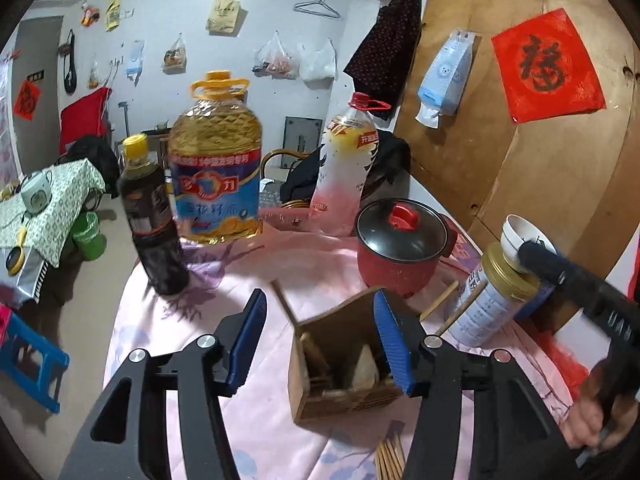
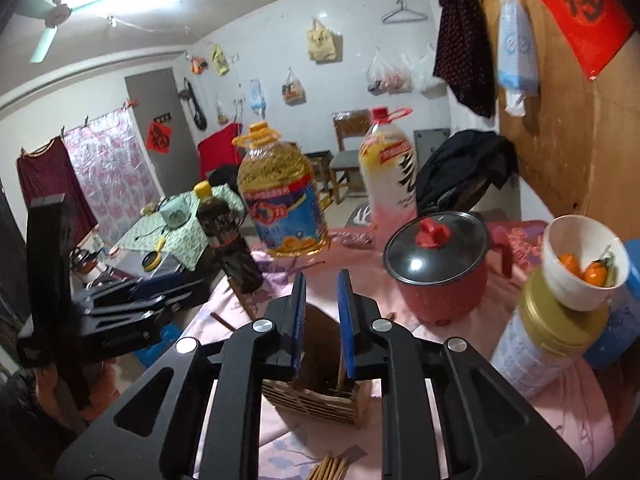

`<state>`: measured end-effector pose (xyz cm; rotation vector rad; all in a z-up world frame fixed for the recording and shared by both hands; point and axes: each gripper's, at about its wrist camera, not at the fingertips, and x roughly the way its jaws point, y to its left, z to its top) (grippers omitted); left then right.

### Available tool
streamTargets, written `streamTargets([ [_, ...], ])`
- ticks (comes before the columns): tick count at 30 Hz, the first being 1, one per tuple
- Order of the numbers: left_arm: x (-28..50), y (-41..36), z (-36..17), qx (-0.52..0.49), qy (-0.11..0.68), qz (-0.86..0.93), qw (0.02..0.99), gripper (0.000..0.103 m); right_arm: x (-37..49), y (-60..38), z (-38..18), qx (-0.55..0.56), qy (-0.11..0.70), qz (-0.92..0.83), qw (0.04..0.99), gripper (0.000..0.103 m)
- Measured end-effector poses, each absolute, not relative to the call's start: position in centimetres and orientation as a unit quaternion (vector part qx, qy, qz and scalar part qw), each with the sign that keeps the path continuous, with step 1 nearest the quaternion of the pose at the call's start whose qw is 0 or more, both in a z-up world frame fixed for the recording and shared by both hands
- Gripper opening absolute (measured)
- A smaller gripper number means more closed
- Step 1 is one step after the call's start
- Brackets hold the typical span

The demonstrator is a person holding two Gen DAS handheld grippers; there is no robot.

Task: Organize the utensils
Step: 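Lift both chopsticks over the wooden holder and release them inside, then return to the pile and close each tool on another chopstick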

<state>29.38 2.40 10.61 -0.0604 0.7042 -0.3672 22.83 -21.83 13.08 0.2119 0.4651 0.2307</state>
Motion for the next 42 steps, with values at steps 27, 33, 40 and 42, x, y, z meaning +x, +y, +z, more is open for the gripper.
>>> streamTargets([
  [27,13.7,5.2,-2.1,0.002,0.476,-0.167,0.863,0.064,8.8,-20.1,0.3,0.103,0.372,0.080,0.919,0.037],
  [33,10.6,1.9,-7.0,0.066,0.529,-0.235,0.813,0.065,6.4,-19.9,-4.3,0.103,0.429,0.072,0.894,0.039],
  [40,8.2,-0.5,-10.8,0.092,0.554,-0.309,0.767,0.065,3.9,-20.9,-6.4,0.119,0.458,0.053,0.879,0.039],
  [42,8.1,-1.1,-11.0,0.094,0.552,-0.322,0.763,0.065,3.4,-21.1,-6.4,0.120,0.458,0.050,0.879,0.039],
])
